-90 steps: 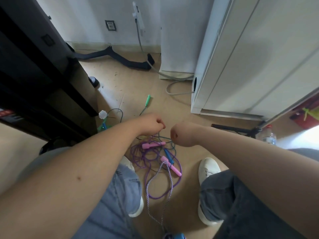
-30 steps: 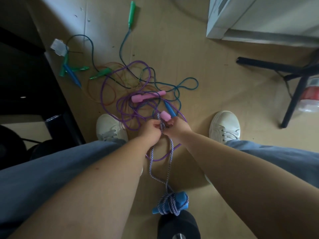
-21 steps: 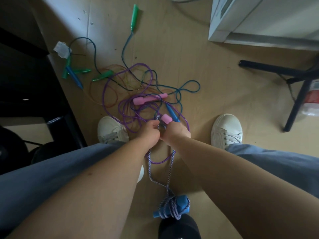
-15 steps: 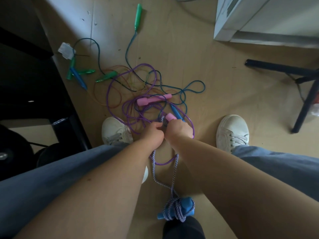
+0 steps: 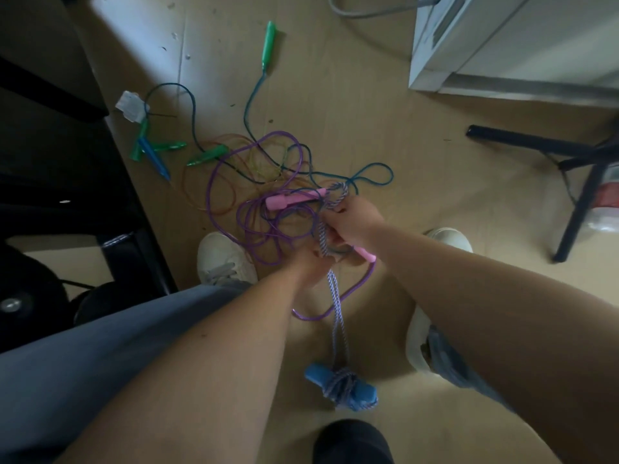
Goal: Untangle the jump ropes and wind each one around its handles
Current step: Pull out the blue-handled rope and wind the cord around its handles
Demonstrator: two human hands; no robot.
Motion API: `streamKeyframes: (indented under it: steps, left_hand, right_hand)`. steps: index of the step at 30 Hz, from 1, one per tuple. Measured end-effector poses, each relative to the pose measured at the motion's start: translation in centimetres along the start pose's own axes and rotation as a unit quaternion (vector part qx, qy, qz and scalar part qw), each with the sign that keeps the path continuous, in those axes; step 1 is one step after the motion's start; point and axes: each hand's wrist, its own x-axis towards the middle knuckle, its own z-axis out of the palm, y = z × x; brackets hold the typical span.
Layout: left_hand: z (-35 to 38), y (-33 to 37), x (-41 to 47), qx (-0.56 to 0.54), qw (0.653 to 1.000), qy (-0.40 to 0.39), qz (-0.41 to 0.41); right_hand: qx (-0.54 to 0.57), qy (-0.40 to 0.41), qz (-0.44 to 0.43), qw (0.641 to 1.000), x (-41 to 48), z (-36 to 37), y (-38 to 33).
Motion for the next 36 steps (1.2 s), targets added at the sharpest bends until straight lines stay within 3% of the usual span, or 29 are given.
streamKeyframes:
  steps: [3, 8, 13, 18, 24, 27, 36]
  left_hand:
    - [0.2, 1.0, -0.6, 0.014, 0.997, 0.032, 0.07]
    - [-2.4, 3.5, 1.4, -0.082, 0.983, 0.122, 0.111]
    - [-4.7, 7.3, -0.6, -0.24, 0.942, 0.183, 0.149]
    - [-4.0, 4.2, -0.4, -0.15, 0.969, 0.18, 0.081]
    - [-3.1, 1.2, -0.3, -0.088, 0.986, 0.141, -0.01]
    - [-2.8, 0.3, 0.7, -0.091, 0.987, 0.129, -0.013]
    - [-3.3, 6.9, -4.0, -0.223, 0.973, 0.047, 0.042]
  right_hand:
    - [0.116, 0.002, 0.0, 0.993, 0.4, -1.9, -0.9]
    - [0.198, 0.047, 0.0, 0.979, 0.1, -3.2, -1.1]
    - [-0.098, 0.007, -0.015, 0.995, -1.7, -2.2, 2.2]
    - [-0.295, -0.127, -0.029, 0.946, -4.0, 0.6, 5.4]
    - [-0.459, -0.114, -0.079, 0.878, -5.1, 2.7, 7.1]
    - [-0.457, -0.084, -0.076, 0.882, -4.8, 2.4, 6.9]
    - [-0.303, -0.037, 0.018, 0.952, -5.3, -0.2, 4.6]
